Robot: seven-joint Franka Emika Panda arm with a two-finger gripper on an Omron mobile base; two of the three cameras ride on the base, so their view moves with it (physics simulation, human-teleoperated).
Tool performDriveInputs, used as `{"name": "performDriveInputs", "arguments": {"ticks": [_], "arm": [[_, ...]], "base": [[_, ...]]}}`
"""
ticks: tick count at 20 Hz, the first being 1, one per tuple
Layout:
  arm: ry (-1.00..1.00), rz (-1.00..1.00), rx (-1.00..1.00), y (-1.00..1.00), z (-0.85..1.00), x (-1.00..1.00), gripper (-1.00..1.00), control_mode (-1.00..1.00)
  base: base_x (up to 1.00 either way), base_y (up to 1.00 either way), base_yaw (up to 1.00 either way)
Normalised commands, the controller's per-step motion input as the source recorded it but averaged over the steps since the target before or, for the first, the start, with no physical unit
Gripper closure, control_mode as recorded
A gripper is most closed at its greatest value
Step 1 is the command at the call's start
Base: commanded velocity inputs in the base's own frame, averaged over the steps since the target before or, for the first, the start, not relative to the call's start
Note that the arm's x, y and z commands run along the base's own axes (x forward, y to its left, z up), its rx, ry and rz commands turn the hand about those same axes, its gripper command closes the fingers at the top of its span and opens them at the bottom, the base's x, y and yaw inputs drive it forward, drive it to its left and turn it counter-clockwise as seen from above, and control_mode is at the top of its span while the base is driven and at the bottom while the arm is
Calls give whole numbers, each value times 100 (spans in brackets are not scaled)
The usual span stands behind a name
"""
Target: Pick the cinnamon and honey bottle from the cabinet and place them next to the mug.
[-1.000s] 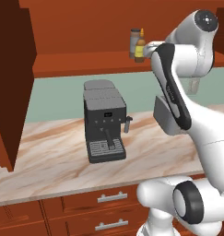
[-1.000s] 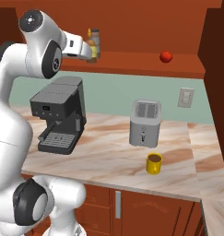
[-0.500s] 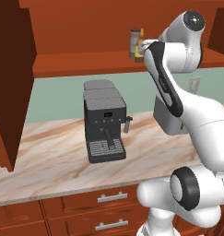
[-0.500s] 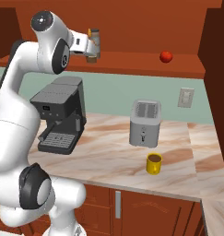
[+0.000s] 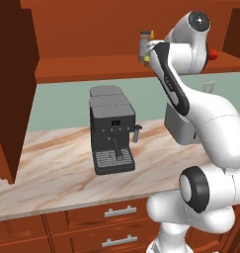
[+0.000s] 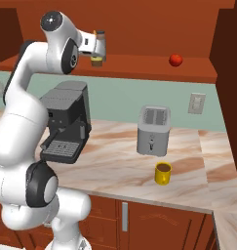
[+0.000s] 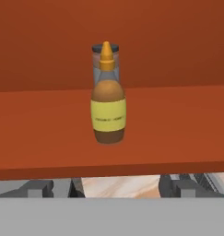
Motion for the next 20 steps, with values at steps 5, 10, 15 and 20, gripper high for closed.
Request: {"name": "performDriveInputs", "arguments": {"ticks": [5, 10, 15, 20], "arm": [[0, 0, 0, 6, 0, 22, -100, -100], [0, 0, 0, 4, -5, 9, -100, -100], [0, 0, 0, 0, -20, 0, -100, -100], [0, 0, 0, 0, -23, 1, -100, -100]], "base": [[0, 0, 0], [0, 0, 0], [0, 0, 0], [0, 0, 0]]}}
